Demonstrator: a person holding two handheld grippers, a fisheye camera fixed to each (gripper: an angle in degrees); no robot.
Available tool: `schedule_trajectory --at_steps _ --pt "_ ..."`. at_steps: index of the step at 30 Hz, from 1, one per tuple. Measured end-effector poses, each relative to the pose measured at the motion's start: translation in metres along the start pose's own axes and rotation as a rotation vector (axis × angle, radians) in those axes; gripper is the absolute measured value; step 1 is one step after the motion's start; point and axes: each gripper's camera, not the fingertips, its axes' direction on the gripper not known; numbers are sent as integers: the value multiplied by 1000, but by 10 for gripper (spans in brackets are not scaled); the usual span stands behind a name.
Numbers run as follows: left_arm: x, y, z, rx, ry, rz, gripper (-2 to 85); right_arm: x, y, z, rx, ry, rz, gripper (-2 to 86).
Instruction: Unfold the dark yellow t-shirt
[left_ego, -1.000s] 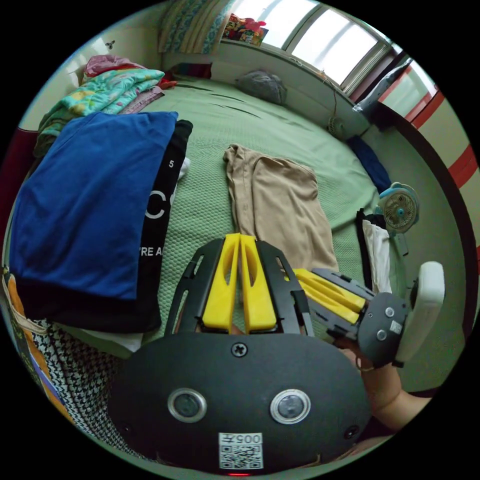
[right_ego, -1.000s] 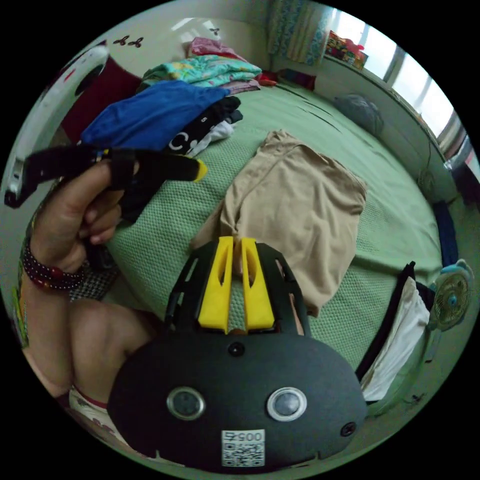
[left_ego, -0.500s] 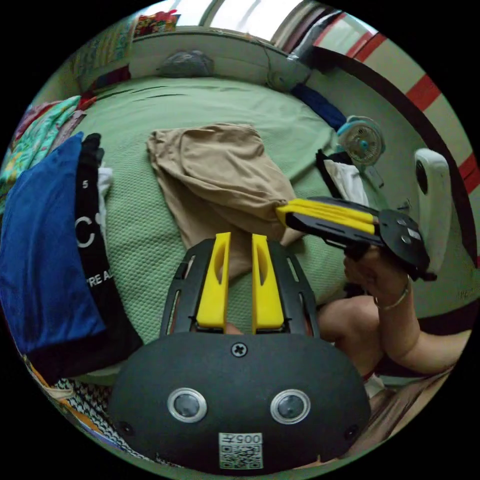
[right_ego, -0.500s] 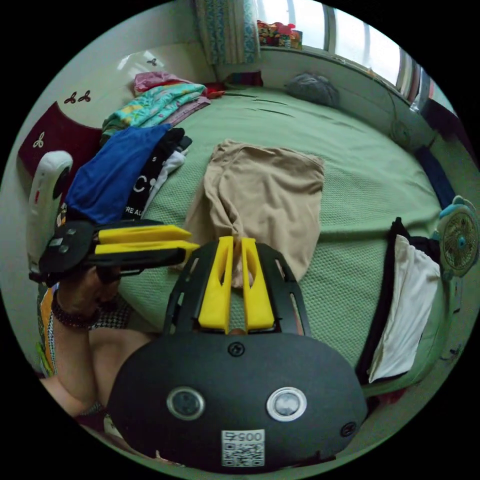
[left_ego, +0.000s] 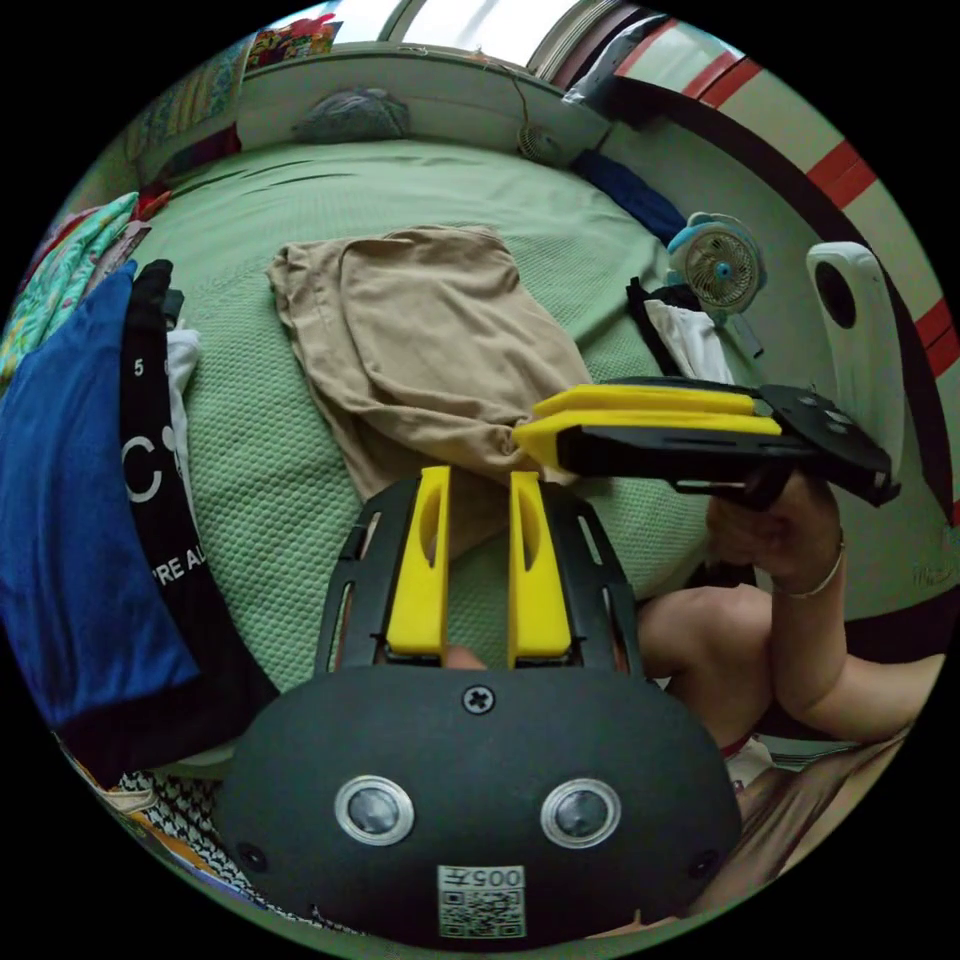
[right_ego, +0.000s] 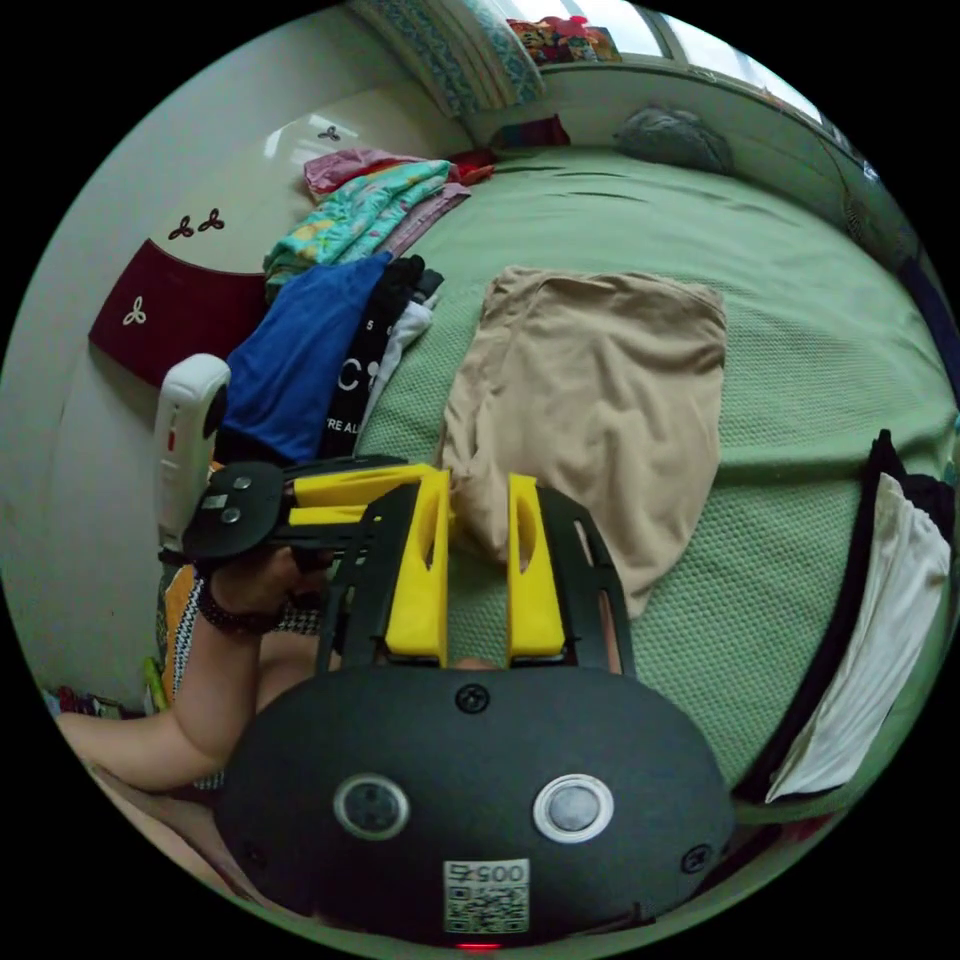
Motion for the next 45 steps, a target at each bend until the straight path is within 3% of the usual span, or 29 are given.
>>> schedule_trajectory --at_steps 6,15,28,36,40,45 --pt "-7 -1 1 -16 -16 2 97 12 -31 -6 85 0 23 101" --pt "-24 0 -8 36 121 21 107 1 -76 35 -74 29 -49 133" --pt "-32 -4 -2 -19 73 38 110 -7 -101 70 -169 149 -111 133" --pt "-29 -7 1 -37 86 67 113 -1 -99 77 -181 292 -134 49" --pt "-31 -8 -2 -13 91 52 113 17 -95 67 -133 235 -58 -5" --pt "-41 -7 -9 39 8 -35 114 45 -86 49 -84 162 20 -10"
